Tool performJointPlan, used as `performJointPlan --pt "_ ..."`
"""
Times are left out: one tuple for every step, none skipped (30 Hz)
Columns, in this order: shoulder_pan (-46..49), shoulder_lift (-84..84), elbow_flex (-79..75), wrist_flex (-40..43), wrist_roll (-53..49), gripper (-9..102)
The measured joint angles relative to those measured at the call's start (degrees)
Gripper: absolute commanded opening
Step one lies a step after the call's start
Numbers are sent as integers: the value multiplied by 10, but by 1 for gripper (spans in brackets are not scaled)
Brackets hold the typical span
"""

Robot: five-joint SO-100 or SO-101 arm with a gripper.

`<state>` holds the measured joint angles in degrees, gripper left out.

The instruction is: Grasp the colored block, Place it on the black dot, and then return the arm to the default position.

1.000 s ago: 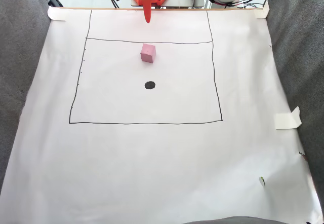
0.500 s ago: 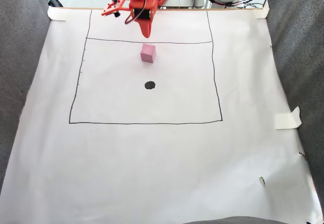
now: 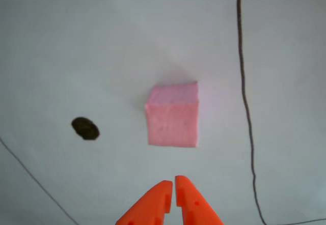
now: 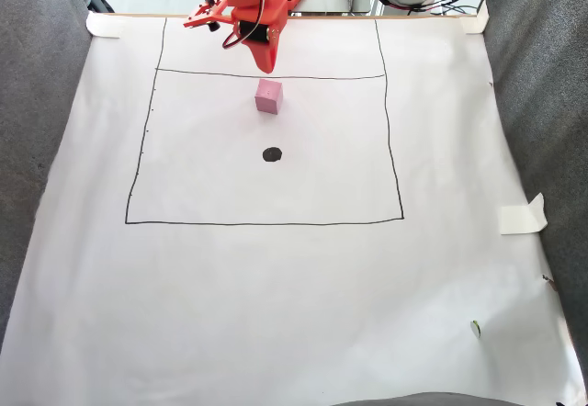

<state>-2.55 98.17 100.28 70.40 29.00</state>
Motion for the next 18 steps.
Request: performJointPlan --pt "0 0 0 2 0 0" --pt "3 0 0 3 0 0" --pt "4 0 0 3 0 0" --pt "7 0 -1 3 0 0" --pt "10 0 -1 3 0 0" --pt "12 0 -1 0 0 0" --pt "15 0 -1 -2 -3 0" --pt "17 0 -1 -2 -4 0" --pt "17 0 -1 -2 -8 0" --pt "18 0 -1 -2 -10 0" --pt "18 0 -1 -2 -11 0" --pt "18 0 -1 -2 -14 0" --pt "18 0 -1 -2 -17 0" --pt "18 0 -1 -5 -19 1" --pt "18 0 1 -10 -23 4" --pt "18 0 5 -14 -26 6" --pt "18 0 11 -20 -31 9" --pt "17 0 18 -24 -34 11"
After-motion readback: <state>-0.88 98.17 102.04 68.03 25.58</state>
